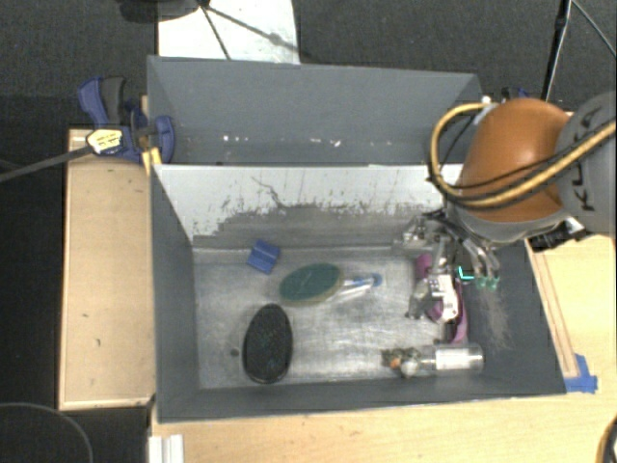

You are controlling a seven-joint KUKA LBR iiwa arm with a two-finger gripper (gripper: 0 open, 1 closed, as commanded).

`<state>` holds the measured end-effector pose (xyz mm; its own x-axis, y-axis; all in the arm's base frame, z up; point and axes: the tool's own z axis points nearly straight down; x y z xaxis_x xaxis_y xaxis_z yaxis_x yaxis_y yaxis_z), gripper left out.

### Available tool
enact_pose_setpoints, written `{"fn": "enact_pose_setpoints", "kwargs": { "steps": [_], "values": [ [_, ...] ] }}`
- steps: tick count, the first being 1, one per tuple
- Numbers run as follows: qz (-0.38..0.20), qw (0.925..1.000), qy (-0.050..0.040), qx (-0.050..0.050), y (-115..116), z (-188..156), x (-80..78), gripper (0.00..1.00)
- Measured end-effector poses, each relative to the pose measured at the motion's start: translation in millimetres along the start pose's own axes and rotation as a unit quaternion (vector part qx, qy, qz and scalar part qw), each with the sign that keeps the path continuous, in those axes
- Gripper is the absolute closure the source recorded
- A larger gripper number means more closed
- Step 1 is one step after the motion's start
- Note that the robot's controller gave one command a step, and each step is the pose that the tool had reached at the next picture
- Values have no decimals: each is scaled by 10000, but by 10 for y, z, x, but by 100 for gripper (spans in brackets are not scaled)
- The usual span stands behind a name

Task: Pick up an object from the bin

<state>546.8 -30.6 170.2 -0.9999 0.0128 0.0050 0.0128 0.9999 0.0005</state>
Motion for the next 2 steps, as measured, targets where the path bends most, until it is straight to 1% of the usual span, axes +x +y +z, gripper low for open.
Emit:
{"fn": "enact_pose_setpoints", "kwargs": {
  "steps": [1,2],
  "values": [
    [-567,9984,-70,1,452,984,-303,0],
    [-559,9984,-124,1,442,940,-331,100]
  ]
}}
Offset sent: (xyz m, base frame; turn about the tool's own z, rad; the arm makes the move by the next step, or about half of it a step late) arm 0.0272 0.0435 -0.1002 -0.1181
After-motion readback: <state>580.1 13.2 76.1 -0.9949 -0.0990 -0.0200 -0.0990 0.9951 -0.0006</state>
